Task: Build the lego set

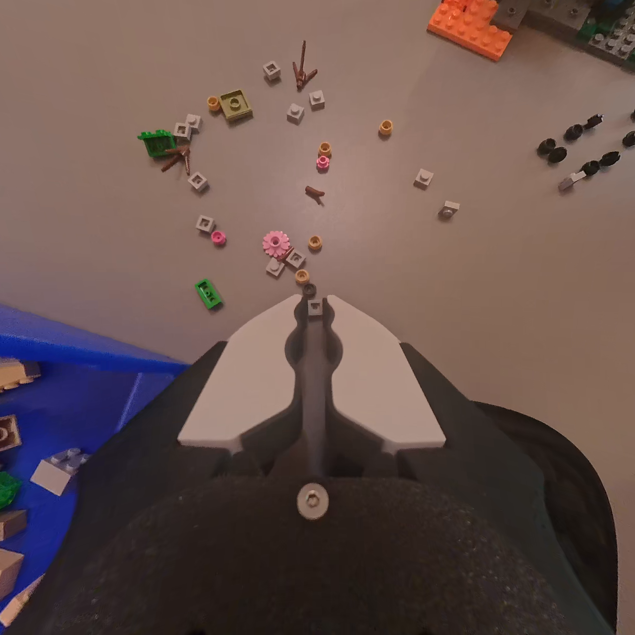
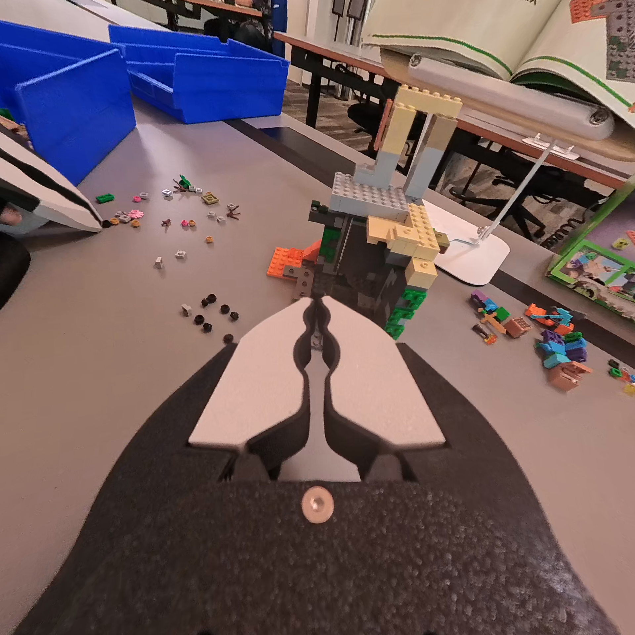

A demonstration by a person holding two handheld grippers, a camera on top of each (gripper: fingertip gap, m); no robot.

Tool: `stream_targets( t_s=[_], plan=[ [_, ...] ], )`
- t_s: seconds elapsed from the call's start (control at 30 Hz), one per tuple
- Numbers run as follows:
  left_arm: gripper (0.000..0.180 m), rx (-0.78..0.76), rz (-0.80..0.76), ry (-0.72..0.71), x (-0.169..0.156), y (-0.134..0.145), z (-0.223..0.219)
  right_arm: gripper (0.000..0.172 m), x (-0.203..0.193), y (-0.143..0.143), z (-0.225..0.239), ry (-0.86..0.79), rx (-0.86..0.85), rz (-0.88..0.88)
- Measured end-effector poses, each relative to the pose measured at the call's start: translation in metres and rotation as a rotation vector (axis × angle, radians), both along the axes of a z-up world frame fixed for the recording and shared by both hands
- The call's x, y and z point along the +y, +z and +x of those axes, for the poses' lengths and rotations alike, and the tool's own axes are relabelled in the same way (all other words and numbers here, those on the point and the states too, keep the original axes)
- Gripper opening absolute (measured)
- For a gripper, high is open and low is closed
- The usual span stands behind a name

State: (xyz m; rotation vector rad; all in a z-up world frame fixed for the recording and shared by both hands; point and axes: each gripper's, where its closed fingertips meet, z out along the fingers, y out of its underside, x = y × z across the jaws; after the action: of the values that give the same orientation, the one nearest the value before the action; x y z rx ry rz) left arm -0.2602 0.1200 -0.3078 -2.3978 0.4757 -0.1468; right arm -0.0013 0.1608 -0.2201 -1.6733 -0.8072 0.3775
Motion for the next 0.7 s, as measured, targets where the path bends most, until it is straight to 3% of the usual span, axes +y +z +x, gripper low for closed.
stream_targets(
  t_s=[0.27,0.53,0.7],
  plan=[
    [0.008,-0.036,0.084,-0.014,-0.008,0.022,0.011,0.0,0.002,0.008,0.003,-0.05,-0.034,-0.017],
    [0.008,-0.076,0.186,-0.164,-0.01,0.054,0.079,0.0,-0.007,0.025,-0.007,-0.072,-0.072,-0.027],
    [0.008,-0.031,0.2,-0.272,-0.013,0.055,0.123,0.0,-0.015,0.029,-0.011,-0.082,-0.118,-0.026]
  ],
)
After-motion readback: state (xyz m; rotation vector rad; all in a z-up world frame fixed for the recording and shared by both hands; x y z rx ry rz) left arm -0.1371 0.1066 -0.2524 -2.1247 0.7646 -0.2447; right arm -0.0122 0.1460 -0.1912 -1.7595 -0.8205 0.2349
